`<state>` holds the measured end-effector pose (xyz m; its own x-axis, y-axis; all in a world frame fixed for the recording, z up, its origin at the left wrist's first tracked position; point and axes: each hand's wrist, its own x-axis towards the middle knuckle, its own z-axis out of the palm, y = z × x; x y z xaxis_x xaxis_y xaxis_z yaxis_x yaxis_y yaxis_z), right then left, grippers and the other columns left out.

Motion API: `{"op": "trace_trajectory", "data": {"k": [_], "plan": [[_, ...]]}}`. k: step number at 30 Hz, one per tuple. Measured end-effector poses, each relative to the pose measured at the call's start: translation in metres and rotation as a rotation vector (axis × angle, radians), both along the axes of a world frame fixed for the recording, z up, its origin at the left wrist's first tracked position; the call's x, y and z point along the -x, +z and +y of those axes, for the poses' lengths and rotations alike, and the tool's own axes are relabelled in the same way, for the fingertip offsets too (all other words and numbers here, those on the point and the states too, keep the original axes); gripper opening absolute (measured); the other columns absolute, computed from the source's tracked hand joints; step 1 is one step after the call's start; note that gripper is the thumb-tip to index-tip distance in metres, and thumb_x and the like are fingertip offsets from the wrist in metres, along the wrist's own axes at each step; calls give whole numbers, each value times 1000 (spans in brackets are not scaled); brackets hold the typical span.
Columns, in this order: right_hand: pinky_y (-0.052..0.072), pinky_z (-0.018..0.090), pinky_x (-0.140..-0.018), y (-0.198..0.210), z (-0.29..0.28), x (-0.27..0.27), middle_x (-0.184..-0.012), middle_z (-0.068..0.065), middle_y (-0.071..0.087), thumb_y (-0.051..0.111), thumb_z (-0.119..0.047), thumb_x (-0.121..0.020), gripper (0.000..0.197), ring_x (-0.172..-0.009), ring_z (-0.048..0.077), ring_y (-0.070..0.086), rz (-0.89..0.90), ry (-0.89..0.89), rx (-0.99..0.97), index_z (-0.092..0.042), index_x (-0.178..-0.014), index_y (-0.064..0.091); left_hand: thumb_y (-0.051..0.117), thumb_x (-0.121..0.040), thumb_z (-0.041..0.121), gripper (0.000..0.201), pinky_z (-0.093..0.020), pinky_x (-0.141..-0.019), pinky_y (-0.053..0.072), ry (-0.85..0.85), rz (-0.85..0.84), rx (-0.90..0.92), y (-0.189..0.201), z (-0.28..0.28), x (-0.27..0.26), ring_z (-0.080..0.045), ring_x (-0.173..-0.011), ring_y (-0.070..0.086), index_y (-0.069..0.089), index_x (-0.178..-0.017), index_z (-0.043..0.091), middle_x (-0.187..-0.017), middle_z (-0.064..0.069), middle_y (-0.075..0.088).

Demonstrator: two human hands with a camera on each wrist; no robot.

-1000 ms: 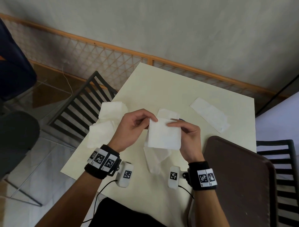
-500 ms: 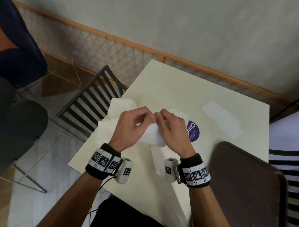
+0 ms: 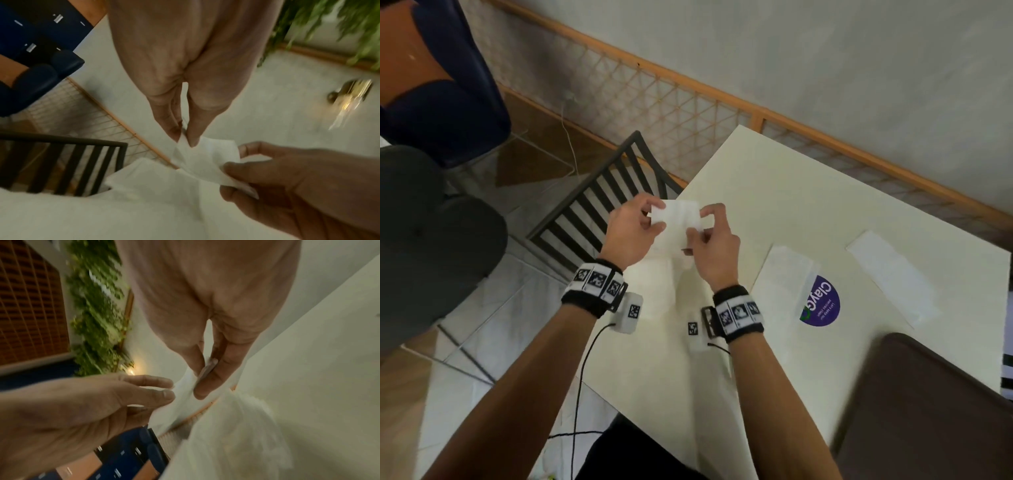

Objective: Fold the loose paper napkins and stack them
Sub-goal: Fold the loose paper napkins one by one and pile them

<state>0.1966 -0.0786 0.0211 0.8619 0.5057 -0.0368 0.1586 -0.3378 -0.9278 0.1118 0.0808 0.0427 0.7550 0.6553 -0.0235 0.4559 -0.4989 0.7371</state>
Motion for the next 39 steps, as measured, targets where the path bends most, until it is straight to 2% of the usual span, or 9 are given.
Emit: {"op": "trace_trajectory", "data": {"k": [3, 7, 10, 16, 19, 25, 31, 36, 39], "plan": [[67, 52, -76, -13, 29, -6, -83, 14, 72, 56, -7, -104, 29, -73, 32, 74, 29, 28, 171, -28, -120, 43, 79, -96, 16, 25, -48, -109, 52, -35, 164, -97, -35, 25, -19, -26, -111, 69, 72, -120, 24, -111, 5, 67], [57, 58, -101, -17, 35, -3, -129, 24, 60, 61, -16, -105, 48, -114, 47, 64, 90, 51, 396, -11, -146, 36, 79, -97, 24, 32, -45, -118, 39, -162, 364, -180, -55, 31, -29, -32, -138, 51, 72, -127, 18, -140, -9, 63], [56, 52, -95, -5, 6, -1, -123, 18, 69, 62, -25, -106, 39, -112, 41, 63, -29, 72, 470, -13, -139, 45, 77, -98, 29, 32, -49, -123, 32, -135, 308, -204, -46, 13, -26, -34, -150, 38, 71, -128, 23, -155, -9, 49], [61, 45, -85, 18, -105, 8, -95, -8, 76, 67, -37, -101, 13, -95, 26, 72, -62, -27, 467, -29, -109, 60, 77, -97, 24, 14, -34, -105, 50, -188, 3, -139, -3, -68, 10, -15, -113, 64, 74, -111, 24, -118, 4, 71], [59, 44, -87, 12, -161, 17, -102, -2, 77, 68, -39, -103, 18, -102, 27, 73, -65, -88, 578, -24, -110, 62, 76, -97, 28, 7, -37, -91, 59, -261, 19, 14, -9, -121, 31, -7, -94, 68, 73, -103, 27, -99, 14, 72], [51, 45, -92, -34, -215, 52, -129, 13, 64, 72, -65, -95, 68, -120, 41, 67, 111, -72, 934, -10, -131, 53, 79, -92, 50, 58, -39, -106, 47, -438, 350, 39, -81, -197, 40, -24, -124, 49, 60, -138, 21, -133, 1, 56], [50, 41, -83, -57, -224, 61, -106, 2, 66, 77, -42, -96, 34, -108, 35, 66, 150, -106, 751, -20, -104, 52, 86, -91, 24, 15, -36, -93, 52, -428, 212, 169, -89, -203, 41, -17, -101, 61, 71, -93, 20, -102, 2, 67], [50, 24, -81, -30, -229, 59, -102, -11, 72, 70, -70, -96, 51, -98, 11, 71, 260, -219, 177, -24, -117, 62, 81, -97, 31, 19, -19, -85, 54, -378, -65, 376, -33, -193, 48, -3, -85, 74, 65, -92, 23, -79, 7, 77], [58, 39, -96, -3, -220, 60, -114, -7, 79, 75, -62, -97, 51, -108, 18, 75, 450, -72, -167, -19, -125, 74, 75, -102, 31, 21, -25, -63, 42, -318, -229, 407, 6, -192, 49, -11, -56, 52, 60, -96, 19, -54, 2, 57]]}}
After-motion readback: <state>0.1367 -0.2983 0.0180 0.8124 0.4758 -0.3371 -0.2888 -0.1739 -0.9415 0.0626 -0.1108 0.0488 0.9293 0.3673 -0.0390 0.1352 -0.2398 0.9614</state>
